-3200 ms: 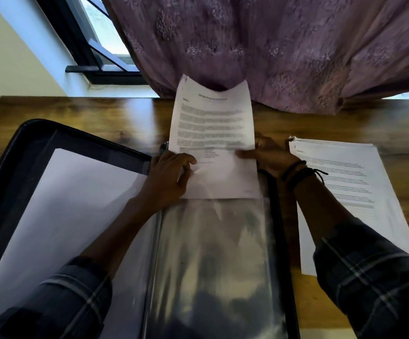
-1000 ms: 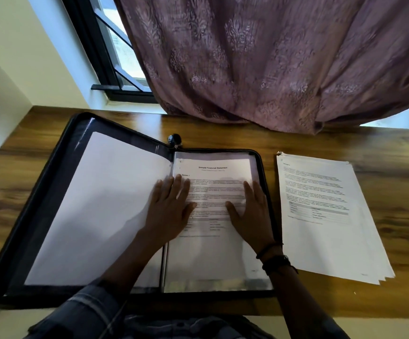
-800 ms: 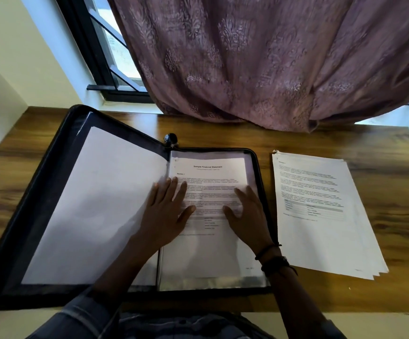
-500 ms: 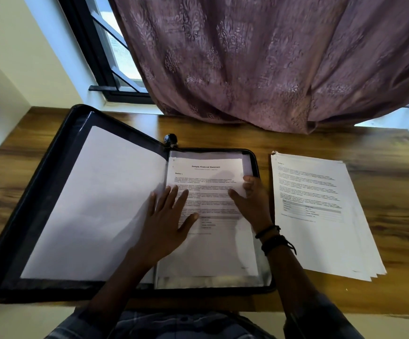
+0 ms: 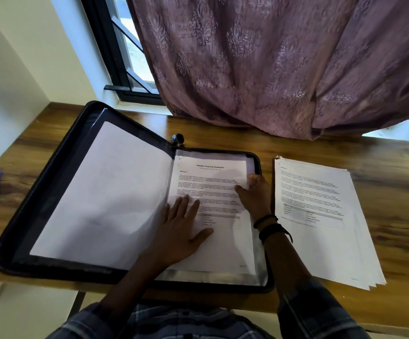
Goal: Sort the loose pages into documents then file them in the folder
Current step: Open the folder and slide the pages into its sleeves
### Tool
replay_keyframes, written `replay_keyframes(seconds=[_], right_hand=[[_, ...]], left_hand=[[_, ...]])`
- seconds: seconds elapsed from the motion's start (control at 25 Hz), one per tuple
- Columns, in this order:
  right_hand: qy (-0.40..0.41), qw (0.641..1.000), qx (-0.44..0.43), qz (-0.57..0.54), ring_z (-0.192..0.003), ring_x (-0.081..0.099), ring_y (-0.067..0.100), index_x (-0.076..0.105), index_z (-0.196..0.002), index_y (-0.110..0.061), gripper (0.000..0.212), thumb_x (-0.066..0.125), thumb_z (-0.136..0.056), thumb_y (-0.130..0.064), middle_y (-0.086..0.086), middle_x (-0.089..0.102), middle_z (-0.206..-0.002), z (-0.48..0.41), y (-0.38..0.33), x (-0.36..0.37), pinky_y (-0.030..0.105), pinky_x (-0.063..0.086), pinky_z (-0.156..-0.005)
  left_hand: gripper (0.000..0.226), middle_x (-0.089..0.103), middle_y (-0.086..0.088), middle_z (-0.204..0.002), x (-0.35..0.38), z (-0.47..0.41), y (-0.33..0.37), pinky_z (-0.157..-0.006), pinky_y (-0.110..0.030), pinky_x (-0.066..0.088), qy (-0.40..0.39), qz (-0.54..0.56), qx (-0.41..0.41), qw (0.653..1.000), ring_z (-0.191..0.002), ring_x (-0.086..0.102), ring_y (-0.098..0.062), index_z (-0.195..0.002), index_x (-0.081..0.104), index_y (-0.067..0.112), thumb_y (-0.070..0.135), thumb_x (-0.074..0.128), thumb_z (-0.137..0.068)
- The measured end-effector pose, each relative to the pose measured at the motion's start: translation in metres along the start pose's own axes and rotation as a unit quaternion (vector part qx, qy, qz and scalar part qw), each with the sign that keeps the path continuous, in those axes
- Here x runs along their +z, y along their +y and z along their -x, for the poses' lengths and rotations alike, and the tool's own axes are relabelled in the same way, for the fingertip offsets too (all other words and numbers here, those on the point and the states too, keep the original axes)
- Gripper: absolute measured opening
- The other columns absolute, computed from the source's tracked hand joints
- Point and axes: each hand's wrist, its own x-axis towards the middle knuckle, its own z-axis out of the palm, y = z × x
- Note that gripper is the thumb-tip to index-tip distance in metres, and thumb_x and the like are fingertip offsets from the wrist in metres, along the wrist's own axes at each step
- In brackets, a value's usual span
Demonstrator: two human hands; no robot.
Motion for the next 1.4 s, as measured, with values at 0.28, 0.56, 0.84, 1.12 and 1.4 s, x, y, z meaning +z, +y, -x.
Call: replay_keyframes(seconds=[0.28,0.56,0.84,1.12,1.4], right_hand=[[0.008,0.996,0.016,-0.087,-0.072,0.048,0.009,0.050,-0.084,-0.020,0.018,0.068,-0.087,-0.018,-0.005,0.049,-0.079,-0.002,0.014,-0.004,0.027,0.040,-0.073],[0.009,0.944,0.072,-0.322,-0.053,0.050,0.009,0.056,-0.073,-0.016,0.029,0.050,-0.101,-0.022,0.002,0.051,-0.063,0.031,0.011,-0.032,0.026,0.042,-0.055],[-0.333,0.822,0.112,-0.449,-0.123,0.058,0.022,0.054,-0.135,-0.022,0.063,0.022,-0.098,-0.061,0.005,0.061,-0.134,0.094,-0.050,0.008,0.043,0.047,-0.101],[-0.416,0.841,0.079,-0.336,-0.131,0.051,0.025,0.048,-0.139,-0.007,0.046,0.036,-0.102,-0.032,0.010,0.051,-0.143,0.112,-0.088,0.029,0.037,0.039,-0.111],[-0.319,0.902,0.009,-0.292,-0.117,0.061,0.022,0.062,-0.114,-0.024,0.020,0.060,-0.094,-0.024,0.006,0.065,-0.123,0.103,-0.063,0.036,0.032,0.052,-0.096]], left_hand=[[0.097,-0.019,-0.025,-0.157,0.031,0.002,0.001,-0.112,-0.052,-0.023,-0.020,-0.080,0.043,0.996,-0.146,-0.016,-0.045,-0.156,-0.004,0.021,0.083,0.011,-0.083],[0.052,0.037,-0.001,-0.153,0.030,0.015,-0.003,-0.117,-0.054,0.015,0.106,0.103,0.112,0.983,-0.145,0.030,-0.030,-0.143,0.045,0.030,0.054,0.022,-0.102],[0.053,0.067,0.020,-0.118,-0.088,0.030,0.029,-0.085,-0.018,0.051,0.112,0.492,-0.050,0.862,-0.109,0.062,0.004,-0.121,0.063,0.033,0.070,0.049,-0.086],[0.046,0.065,-0.008,-0.122,-0.184,0.035,-0.035,-0.093,-0.039,0.050,0.121,0.165,-0.230,0.952,-0.108,0.062,-0.025,-0.121,0.061,0.013,0.026,0.078,-0.081],[0.040,0.059,-0.011,-0.088,-0.181,0.062,-0.075,-0.066,-0.033,0.037,0.165,-0.026,-0.298,0.940,-0.084,0.059,-0.031,-0.094,0.053,0.009,0.035,0.080,-0.078]])
